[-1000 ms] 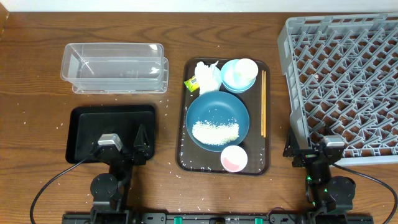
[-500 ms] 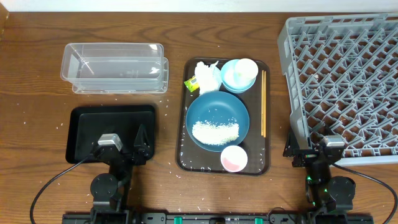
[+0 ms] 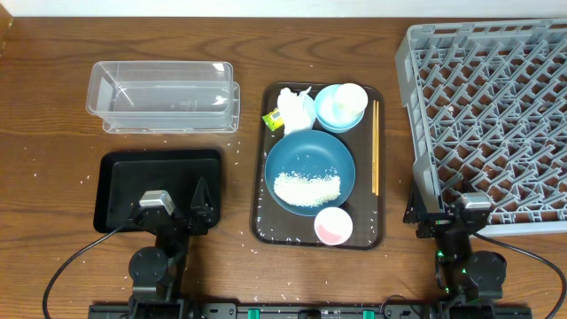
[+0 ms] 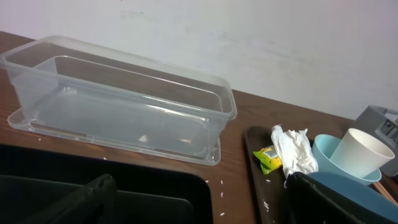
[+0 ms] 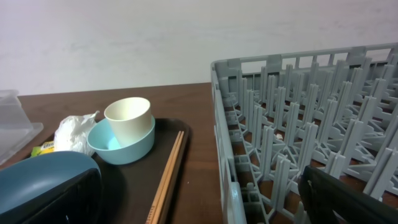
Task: Sort waste into correct bins and load items into the dishwasher rack
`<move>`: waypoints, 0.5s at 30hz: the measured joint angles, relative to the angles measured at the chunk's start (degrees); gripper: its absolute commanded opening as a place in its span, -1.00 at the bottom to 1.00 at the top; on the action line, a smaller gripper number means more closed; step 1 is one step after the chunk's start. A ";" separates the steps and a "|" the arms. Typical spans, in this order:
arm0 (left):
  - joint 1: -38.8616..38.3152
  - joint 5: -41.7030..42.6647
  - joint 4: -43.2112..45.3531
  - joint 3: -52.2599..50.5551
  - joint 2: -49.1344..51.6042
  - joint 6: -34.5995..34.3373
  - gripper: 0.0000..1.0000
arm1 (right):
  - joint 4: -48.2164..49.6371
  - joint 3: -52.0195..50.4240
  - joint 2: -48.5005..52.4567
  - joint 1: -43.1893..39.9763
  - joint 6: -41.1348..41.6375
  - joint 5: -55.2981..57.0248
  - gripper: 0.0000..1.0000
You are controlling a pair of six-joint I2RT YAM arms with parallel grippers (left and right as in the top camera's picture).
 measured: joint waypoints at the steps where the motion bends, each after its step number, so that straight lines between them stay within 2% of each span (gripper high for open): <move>1: 0.00 0.00 0.00 0.00 0.00 0.00 0.79 | 0.02 0.00 0.00 0.00 0.00 0.00 0.99; 8: 0.00 0.00 0.00 0.00 0.00 0.00 0.79 | 0.15 0.00 0.00 0.00 0.13 -0.11 0.99; 11: 0.00 0.00 0.00 0.00 0.00 0.00 0.79 | 0.85 -0.02 0.00 0.00 4.22 -3.30 0.98; 15: 0.00 0.00 0.02 0.00 0.00 0.00 0.79 | 3.61 -0.11 0.04 0.00 13.57 -9.42 0.98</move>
